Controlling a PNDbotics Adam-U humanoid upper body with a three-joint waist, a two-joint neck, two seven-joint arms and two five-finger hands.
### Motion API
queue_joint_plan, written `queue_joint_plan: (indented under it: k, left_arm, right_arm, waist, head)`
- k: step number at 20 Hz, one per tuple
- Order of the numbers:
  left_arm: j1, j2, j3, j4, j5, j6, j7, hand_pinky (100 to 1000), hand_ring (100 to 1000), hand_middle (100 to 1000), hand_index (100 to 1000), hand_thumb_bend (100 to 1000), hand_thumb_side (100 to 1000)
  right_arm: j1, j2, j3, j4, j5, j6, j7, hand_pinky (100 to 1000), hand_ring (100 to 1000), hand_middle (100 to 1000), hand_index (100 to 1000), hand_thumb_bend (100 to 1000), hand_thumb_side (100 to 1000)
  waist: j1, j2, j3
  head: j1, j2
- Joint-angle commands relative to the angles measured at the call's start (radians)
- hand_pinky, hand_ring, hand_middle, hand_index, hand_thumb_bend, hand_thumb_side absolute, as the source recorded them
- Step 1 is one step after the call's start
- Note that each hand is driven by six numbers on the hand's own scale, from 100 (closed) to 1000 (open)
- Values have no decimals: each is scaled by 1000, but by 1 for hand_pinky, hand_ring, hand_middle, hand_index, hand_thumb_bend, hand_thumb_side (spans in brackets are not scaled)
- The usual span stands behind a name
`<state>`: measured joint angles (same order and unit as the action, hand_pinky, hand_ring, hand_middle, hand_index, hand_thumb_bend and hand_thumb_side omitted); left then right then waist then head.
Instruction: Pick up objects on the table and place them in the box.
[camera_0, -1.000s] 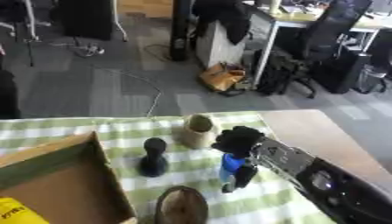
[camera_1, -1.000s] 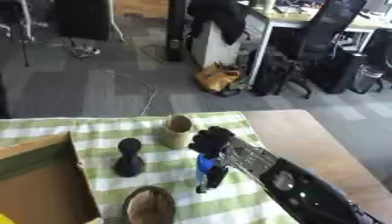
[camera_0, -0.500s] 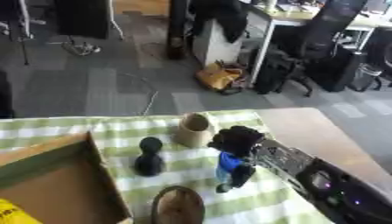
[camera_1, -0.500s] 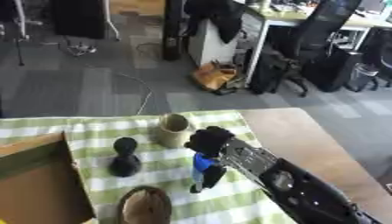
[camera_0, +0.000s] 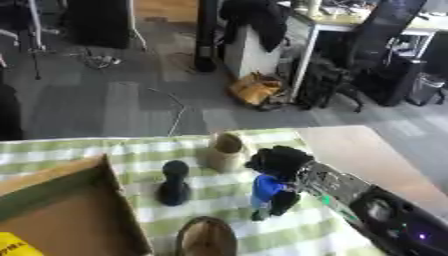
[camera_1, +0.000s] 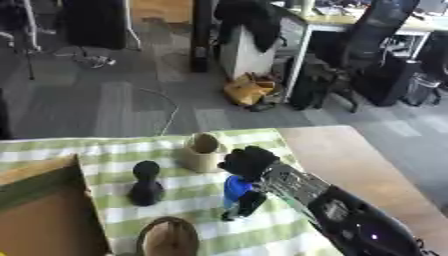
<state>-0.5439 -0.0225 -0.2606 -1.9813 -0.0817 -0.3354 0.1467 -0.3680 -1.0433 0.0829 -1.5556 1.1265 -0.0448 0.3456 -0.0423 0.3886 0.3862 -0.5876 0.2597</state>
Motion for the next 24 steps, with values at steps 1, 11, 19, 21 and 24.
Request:
queue_joint_plan:
  k: [1,11,19,21,24]
  left_arm:
    - [-15,6,-2,-19,4,4,-3,782,1000,985,816,186,1000]
    - [-21,5,-6,-19,11,8,-11,781,1000,987,816,185,1000]
    - [-25,6,-6,-19,18,8,-15,781,1000,984,815,186,1000]
    - [-25,6,-6,-19,19,8,-14,781,1000,982,815,187,1000]
    - [-25,5,-7,-19,19,7,-15,781,1000,980,814,186,1000]
  right_arm:
    - [-2,-56,-23,4,-13,13,-24,844,975,921,980,687,853]
    - [18,-45,-25,29,-89,15,-75,821,962,904,958,730,795]
    - [24,-37,-27,40,-171,6,-82,625,872,842,831,621,561]
    - [25,-35,-29,40,-183,12,-91,580,809,802,769,566,500]
    - [27,-34,-30,35,-190,20,-120,474,656,696,690,486,428]
  waist:
    - [2,-17,-3]
    - [9,-8,-1]
    - [5,0,0]
    - [4,1,1]
    - [3,1,0]
  head:
    - [7,-22]
    - [1,-38]
    - [8,-44]
    - [11,-46]
    - [15,-48]
